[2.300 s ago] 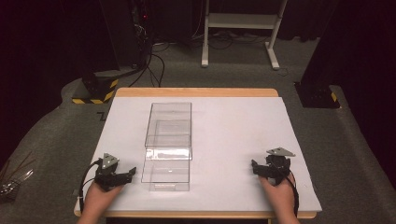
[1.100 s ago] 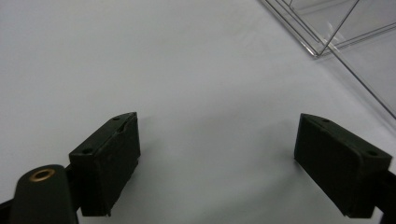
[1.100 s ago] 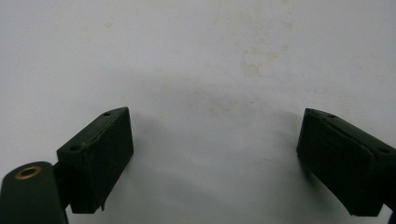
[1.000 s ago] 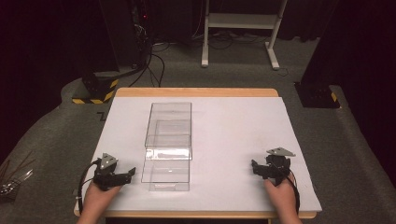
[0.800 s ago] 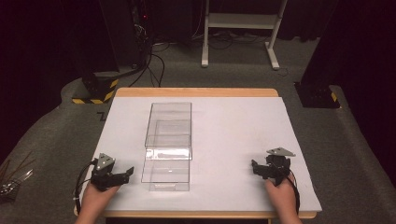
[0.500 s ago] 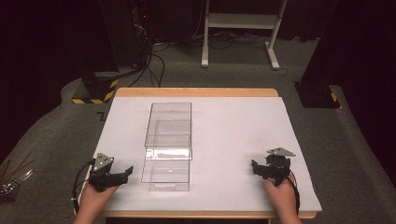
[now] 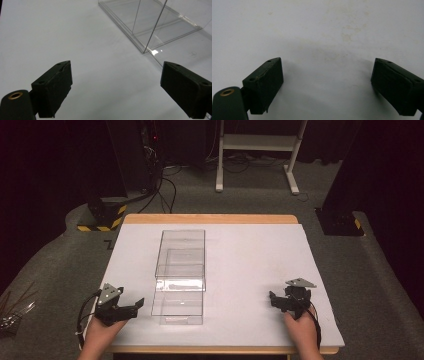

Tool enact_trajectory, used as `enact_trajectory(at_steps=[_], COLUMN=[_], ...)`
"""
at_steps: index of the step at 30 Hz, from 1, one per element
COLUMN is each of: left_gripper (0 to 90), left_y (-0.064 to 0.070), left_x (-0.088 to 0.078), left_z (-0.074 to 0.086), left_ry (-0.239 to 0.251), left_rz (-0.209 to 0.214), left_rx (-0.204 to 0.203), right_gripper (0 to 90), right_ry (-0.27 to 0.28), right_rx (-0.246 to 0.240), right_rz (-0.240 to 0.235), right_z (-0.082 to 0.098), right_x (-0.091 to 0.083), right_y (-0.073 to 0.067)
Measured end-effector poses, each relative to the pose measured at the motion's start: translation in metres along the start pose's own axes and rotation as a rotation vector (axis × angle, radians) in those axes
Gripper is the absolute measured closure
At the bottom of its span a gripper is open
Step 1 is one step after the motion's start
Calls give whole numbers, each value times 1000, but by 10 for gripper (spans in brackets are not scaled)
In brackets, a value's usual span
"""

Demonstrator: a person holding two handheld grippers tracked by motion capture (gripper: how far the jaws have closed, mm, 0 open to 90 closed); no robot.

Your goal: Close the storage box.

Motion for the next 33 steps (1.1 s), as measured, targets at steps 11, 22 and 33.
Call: enact_trajectory(at_steps=[11, 22, 33], left_gripper=[109, 111, 114], left_y=[8, 19, 26], left_x=[-5, -13, -18], left_z=[-11, -22, -32], left_ry=[47, 87, 131], left_rz=[23, 67, 81], left_rx=[17, -6, -11], right_gripper=[105, 105, 105], right_ry=[0, 0, 0], right_rx=[1, 2, 4], right_rz=[0, -1, -2], right_z=[0, 0, 0], right_x=[0, 0, 0], right_y=[0, 0, 0])
Point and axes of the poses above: each handheld gripper's, and its own axes: x roughly forward along the jaws, z roughly out of its underside, y roughly to its right, the point moved 8 cm from there along x, roughly forward along the jaws, and after that the axes turned 15 degrees about y, right-handed, at the moved point
